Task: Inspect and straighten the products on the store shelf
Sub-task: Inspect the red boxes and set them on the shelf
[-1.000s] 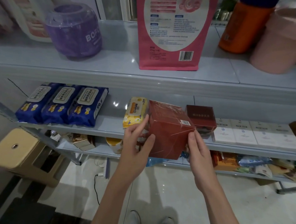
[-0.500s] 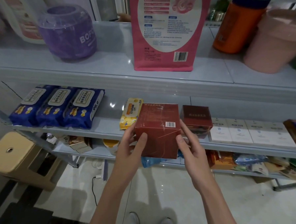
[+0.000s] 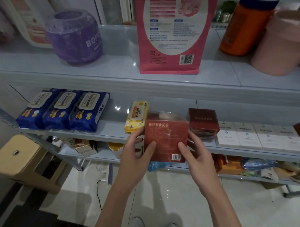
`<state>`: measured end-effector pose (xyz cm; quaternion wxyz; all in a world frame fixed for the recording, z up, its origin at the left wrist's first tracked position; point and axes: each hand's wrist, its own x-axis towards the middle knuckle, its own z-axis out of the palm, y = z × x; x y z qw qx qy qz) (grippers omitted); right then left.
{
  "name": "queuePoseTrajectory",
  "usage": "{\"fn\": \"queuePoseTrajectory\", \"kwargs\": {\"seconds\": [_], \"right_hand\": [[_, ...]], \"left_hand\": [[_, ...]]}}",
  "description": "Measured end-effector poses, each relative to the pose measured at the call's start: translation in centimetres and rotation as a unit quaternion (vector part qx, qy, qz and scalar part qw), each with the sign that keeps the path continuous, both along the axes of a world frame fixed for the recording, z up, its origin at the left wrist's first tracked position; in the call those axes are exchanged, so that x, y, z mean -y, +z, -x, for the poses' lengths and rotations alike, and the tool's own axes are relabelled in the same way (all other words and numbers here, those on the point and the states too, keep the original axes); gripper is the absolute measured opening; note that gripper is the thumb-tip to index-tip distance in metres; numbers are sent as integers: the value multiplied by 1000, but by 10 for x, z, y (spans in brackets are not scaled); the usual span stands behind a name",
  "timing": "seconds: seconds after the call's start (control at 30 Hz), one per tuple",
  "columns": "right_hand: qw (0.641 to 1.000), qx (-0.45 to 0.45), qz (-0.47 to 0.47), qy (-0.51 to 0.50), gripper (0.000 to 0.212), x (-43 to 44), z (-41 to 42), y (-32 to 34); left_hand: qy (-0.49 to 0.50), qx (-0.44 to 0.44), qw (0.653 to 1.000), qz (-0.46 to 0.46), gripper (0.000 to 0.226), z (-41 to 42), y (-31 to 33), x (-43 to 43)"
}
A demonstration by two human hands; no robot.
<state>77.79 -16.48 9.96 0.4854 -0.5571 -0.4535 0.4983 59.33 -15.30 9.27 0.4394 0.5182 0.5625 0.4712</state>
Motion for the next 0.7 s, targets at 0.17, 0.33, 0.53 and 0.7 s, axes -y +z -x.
{"fn": "queuePoseTrajectory", "kwargs": {"seconds": [0.17, 0.33, 0.53, 0.7], "right_hand": [[999, -39, 18, -21, 41, 2, 1, 2], [998, -39, 17, -43, 36, 3, 3, 3], [999, -36, 17, -24, 39, 5, 0, -4], [997, -44, 38, -48, 29, 3, 0, -6]], "left_hand": [[6, 41, 999, 15, 51, 0, -5, 2], [24, 114, 993, 26, 57, -2, 2, 7], [14, 114, 993, 31, 53, 1, 3, 8], [16, 42, 999, -8, 50, 4, -4, 9]]}}
